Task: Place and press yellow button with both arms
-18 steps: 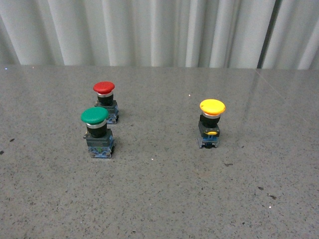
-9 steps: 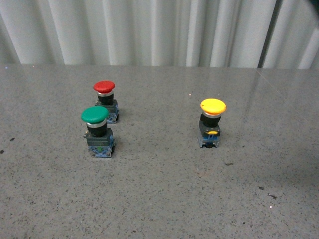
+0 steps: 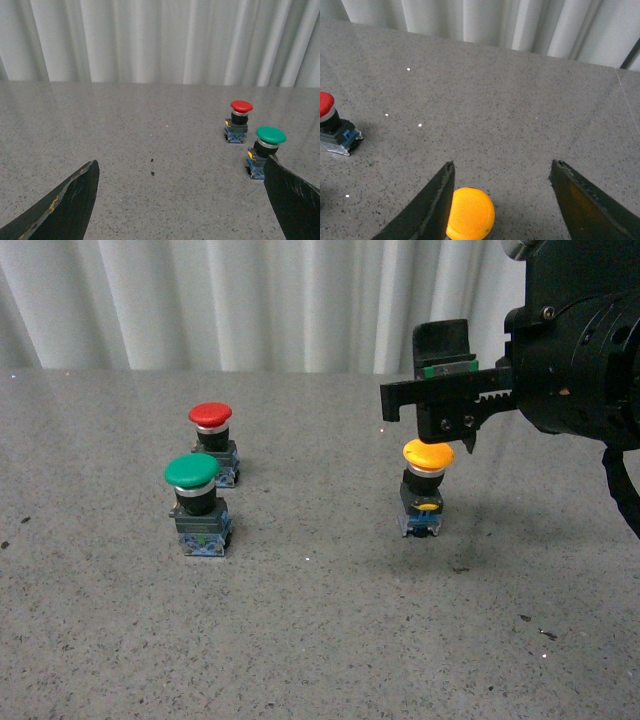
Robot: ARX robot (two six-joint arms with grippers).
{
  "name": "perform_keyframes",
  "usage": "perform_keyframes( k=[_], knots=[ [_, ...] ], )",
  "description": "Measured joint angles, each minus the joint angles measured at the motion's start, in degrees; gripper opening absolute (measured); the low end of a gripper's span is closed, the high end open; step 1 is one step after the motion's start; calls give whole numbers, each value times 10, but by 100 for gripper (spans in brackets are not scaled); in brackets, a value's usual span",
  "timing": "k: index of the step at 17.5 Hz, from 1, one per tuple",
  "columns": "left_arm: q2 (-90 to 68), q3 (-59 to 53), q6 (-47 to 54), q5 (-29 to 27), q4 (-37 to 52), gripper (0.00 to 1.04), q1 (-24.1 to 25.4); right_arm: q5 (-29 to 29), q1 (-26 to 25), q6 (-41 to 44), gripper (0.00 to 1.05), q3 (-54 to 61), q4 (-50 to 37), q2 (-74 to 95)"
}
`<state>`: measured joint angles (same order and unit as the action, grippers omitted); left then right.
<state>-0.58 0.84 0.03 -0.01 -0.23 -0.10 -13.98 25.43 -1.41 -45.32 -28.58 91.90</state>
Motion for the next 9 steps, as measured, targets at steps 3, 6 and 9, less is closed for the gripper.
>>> perform_keyframes(
  k=[3,6,9],
  knots=[
    [0,0,0,0,0,98,0,2,-3,0,26,-7,23,8],
    [0,0,0,0,0,98,0,12,5,-1,2,-18,26,30],
    [0,0,0,0,0,98,0,20,15,-1,2,-23,31,54]
  ],
)
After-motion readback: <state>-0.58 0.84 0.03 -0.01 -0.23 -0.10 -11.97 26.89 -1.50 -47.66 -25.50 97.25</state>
